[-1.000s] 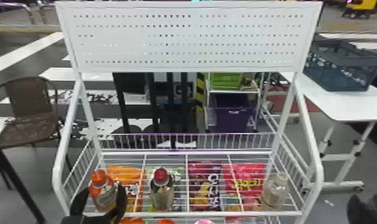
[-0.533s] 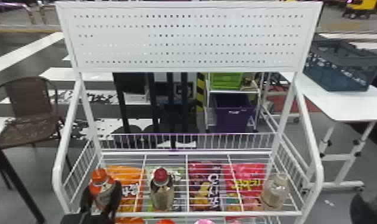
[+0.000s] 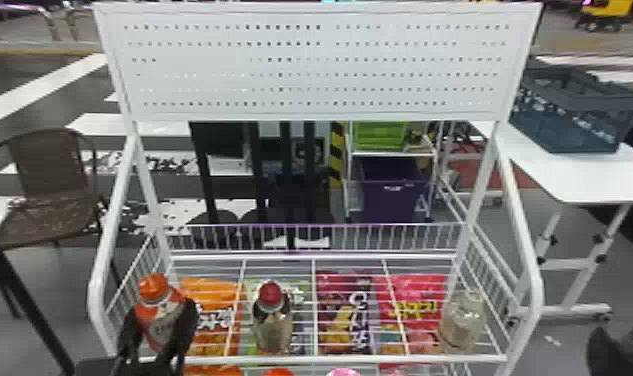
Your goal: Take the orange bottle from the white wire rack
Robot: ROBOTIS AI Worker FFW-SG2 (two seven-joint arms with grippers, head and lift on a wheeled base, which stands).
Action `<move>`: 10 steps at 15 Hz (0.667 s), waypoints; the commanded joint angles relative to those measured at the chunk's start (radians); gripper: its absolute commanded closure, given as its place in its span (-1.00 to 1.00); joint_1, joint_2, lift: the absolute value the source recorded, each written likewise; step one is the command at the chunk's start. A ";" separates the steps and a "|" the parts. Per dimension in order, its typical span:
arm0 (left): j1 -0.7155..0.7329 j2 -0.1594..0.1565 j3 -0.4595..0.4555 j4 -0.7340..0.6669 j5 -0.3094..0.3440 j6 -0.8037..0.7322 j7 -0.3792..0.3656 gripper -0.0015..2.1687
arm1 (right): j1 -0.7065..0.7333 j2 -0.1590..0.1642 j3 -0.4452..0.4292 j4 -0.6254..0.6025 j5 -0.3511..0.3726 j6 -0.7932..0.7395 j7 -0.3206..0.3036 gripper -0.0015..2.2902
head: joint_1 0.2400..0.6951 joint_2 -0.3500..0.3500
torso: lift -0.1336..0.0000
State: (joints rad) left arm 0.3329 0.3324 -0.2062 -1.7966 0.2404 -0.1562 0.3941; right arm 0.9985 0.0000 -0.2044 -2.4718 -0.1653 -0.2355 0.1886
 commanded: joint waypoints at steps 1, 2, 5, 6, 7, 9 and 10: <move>0.117 0.013 0.071 -0.207 -0.003 0.125 0.000 0.83 | -0.003 0.001 0.000 0.005 -0.011 -0.001 0.002 -0.11 | 0.14 0.00 | 1.00; 0.153 0.011 0.096 -0.277 -0.003 0.168 0.000 0.83 | -0.003 0.001 0.000 0.005 -0.011 -0.001 0.002 -0.11 | 0.14 0.00 | 1.00; 0.262 0.010 0.162 -0.440 -0.001 0.195 0.002 0.83 | -0.006 0.001 0.005 0.007 -0.011 -0.001 0.002 -0.11 | 0.14 0.00 | 1.00; 0.288 0.010 0.189 -0.497 0.000 0.251 0.000 0.83 | -0.006 0.001 0.005 0.007 -0.011 -0.004 0.002 -0.11 | 0.14 0.00 | 1.00; 0.318 0.010 0.208 -0.552 0.005 0.294 0.002 0.83 | -0.004 0.001 0.005 0.005 -0.011 -0.004 0.002 -0.11 | 0.14 0.00 | 1.00; 0.376 0.005 0.252 -0.627 0.008 0.297 -0.004 0.83 | -0.004 0.001 0.005 0.004 -0.011 -0.004 0.002 -0.11 | 0.14 0.00 | 1.00; 0.399 0.005 0.252 -0.655 0.008 0.297 -0.006 0.83 | -0.006 0.001 0.005 0.005 -0.011 -0.004 0.002 -0.11 | 0.14 0.00 | 1.00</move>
State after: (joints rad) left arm 0.6943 0.3385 0.0338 -2.4052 0.2479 0.1371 0.3897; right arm 0.9939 0.0000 -0.1994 -2.4673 -0.1764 -0.2400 0.1902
